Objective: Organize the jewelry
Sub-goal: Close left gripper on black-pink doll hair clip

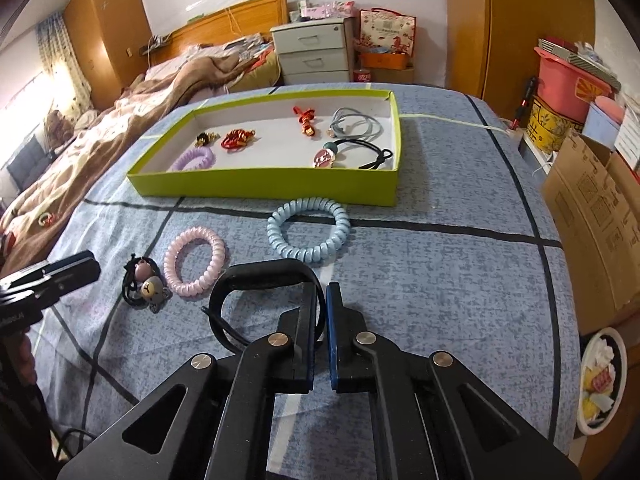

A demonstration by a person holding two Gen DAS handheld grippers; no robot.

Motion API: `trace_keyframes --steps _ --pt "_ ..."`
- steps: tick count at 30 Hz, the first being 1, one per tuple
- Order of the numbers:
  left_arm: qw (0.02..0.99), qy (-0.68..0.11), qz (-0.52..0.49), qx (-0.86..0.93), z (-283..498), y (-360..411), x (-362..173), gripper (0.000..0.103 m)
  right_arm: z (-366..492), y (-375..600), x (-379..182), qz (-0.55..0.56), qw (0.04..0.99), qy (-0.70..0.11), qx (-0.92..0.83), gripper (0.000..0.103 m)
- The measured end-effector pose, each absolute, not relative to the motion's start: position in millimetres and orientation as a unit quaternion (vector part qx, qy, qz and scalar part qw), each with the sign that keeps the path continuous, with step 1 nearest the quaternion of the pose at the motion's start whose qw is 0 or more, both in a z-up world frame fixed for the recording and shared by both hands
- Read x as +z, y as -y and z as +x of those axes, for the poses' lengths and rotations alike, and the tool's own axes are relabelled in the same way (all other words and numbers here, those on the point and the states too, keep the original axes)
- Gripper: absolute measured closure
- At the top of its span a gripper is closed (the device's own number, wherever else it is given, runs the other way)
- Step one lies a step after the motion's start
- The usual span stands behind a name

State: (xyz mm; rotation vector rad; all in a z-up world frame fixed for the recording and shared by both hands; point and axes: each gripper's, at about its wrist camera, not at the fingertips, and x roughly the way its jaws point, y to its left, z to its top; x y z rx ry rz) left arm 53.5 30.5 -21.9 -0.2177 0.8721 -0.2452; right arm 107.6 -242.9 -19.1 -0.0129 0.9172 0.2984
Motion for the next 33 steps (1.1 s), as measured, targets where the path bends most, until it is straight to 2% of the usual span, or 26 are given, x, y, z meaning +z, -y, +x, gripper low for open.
trace_keyframes --steps 13,16,19,30,33 --pt "0.883 -0.439 -0.07 -0.151 65 6 -26 0.047 96 255 -12 0.024 0.891 -0.428 0.149 0.098" --pt "0.882 -0.442 -0.057 -0.151 70 15 -27 0.041 94 257 -12 0.03 0.891 -0.427 0.151 0.098" --pt "0.88 -0.447 -0.049 -0.151 73 21 -30 0.04 93 257 -12 0.033 0.891 -0.427 0.153 0.098" --pt "0.89 -0.438 0.0 -0.126 75 37 -31 0.04 91 259 -12 0.035 0.891 -0.426 0.155 0.098" --pt "0.891 -0.437 -0.003 -0.125 75 35 -31 0.045 91 260 -12 0.036 0.891 -0.425 0.154 0.098"
